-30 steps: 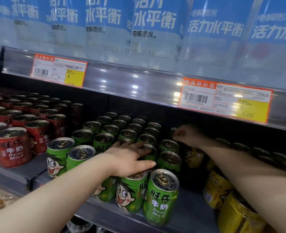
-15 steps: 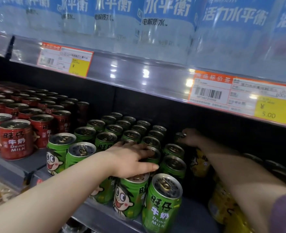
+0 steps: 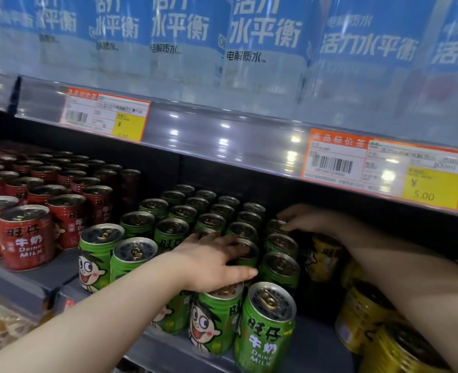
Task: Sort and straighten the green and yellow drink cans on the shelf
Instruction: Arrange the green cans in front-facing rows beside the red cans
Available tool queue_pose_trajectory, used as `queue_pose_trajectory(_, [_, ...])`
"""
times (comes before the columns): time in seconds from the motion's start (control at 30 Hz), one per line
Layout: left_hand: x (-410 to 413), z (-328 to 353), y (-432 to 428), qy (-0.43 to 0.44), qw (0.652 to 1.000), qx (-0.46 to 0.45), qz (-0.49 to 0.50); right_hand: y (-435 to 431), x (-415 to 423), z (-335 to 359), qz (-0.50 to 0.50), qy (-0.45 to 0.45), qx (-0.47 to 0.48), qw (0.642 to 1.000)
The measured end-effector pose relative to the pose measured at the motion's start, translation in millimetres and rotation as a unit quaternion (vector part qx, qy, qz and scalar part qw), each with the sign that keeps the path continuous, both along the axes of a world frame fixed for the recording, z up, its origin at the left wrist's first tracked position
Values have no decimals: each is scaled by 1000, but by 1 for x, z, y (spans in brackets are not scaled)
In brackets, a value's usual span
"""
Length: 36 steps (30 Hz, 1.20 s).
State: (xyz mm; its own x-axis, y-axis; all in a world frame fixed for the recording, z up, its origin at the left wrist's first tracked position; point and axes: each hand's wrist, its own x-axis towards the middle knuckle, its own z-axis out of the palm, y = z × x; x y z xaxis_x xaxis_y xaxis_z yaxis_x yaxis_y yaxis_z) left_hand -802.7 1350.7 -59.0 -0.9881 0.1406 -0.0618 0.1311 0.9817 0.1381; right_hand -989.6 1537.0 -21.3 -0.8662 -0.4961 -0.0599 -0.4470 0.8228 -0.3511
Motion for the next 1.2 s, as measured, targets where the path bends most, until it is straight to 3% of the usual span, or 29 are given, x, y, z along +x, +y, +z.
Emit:
queue_pose_trajectory(0.2, [1,6,2,-23,999,37,-3,-14,66,11,55,63,-40,996])
queue_pose_trajectory(0.3, [0,6,-3,-18,982,187,2,-15,115,16,93,71,-35,993])
queue_pose_trajectory(0.37, [2,8,-7,-1,946,324,11,-14,148,19,114,79,11,990])
queue_pose_trajectory(0.43, [6,14,-13,27,930,366,0,-13,174,18,128,49,61,989])
queue_pose_trajectory(0.5, [15,20,-24,53,953,298,-26,-10,192,13,106,-7,105,989])
queue_pose_trajectory(0.6, [29,23,-47,84,985,142,-59,-9,207,0,68,14,162,984])
queue_pose_trajectory(0.7, [44,17,-64,89,993,48,-64,-11,215,-7,16,19,120,992])
queue_pose_trajectory(0.83, [51,1,-70,107,988,-43,-107,-13,217,-8,8,25,134,991])
queue_pose_trajectory(1.0, [46,-9,-73,150,974,-86,-146,-13,226,-8,-18,-1,104,994])
queue_pose_trajectory(1.13, [45,-8,-73,154,973,-86,-152,-20,238,-11,-88,112,170,975])
queue_pose_trajectory(1.2, [45,-9,-72,154,973,-84,-150,-22,241,-16,-129,133,156,970])
